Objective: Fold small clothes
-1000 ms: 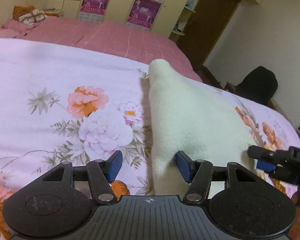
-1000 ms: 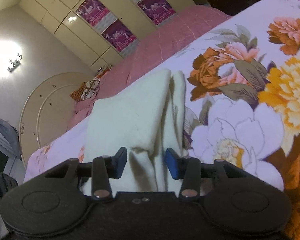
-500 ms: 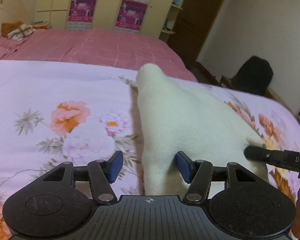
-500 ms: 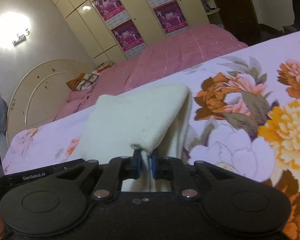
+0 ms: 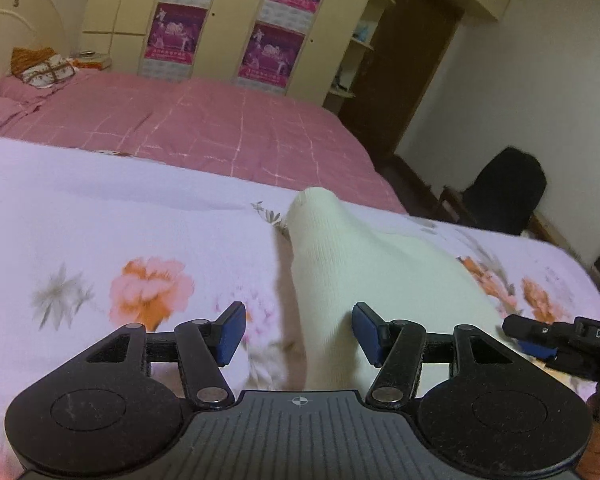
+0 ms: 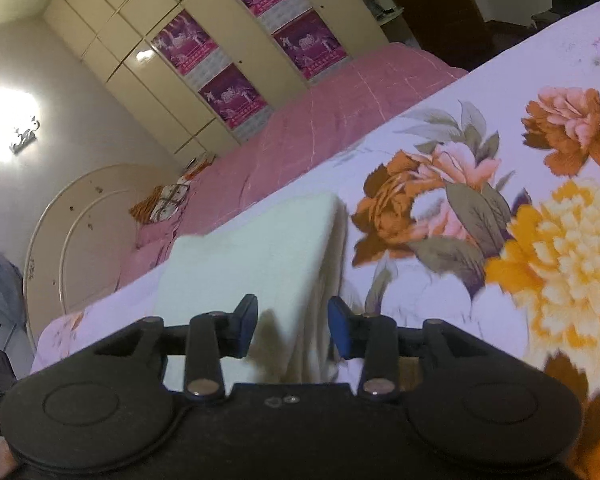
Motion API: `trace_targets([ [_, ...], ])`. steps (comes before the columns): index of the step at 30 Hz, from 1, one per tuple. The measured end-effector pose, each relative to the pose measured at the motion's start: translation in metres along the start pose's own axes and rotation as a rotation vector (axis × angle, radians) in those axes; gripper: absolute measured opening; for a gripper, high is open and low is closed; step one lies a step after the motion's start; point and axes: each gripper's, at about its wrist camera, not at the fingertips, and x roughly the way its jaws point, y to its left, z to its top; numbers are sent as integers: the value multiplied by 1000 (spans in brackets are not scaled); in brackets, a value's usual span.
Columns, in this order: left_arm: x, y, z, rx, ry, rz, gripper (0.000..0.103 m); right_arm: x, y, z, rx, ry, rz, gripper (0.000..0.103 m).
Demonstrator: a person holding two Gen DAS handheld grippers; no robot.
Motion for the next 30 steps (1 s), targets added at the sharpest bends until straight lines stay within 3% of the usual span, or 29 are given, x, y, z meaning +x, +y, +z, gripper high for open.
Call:
trace_targets([
  [6, 36, 7, 17, -25, 18, 2, 59, 34, -4, 17, -35, 39, -18, 31],
  [8, 45, 8, 18, -34, 31, -6, 59, 44, -7, 21, -42, 56, -23, 26],
  [9, 47, 7, 18, -39, 34, -9, 60, 47, -7, 22, -56, 59, -32, 17],
  [11, 50, 6, 18, -42, 38, 5, 67, 50, -6, 23, -89, 59, -66, 15],
  [13, 50, 9, 17, -61, 46, -1, 67, 50, -6, 26, -105, 52, -101, 11],
  [15, 43, 12, 16, -64, 45, -5, 67, 49, -9, 27, -84, 62, -99, 11],
  [17, 25, 12, 11, -43, 32, -25, 67, 37, -5, 27, -90, 62, -77, 20],
  [19, 4, 14, 0, -25, 20, -35, 67, 15, 1, 23, -88, 56, -44, 41],
  [20, -5, 16, -9, -27, 26, -42, 67, 2, 3, 17, -92, 58, -14, 43],
  [26, -46, 24, -64, -84, 52, -64, 67, -54, 3, -47, -92, 145, 58, 39],
  [30, -52, 18, -83, -56, 71, -43, 67, -67, 4, -72, -58, 171, 72, 36],
])
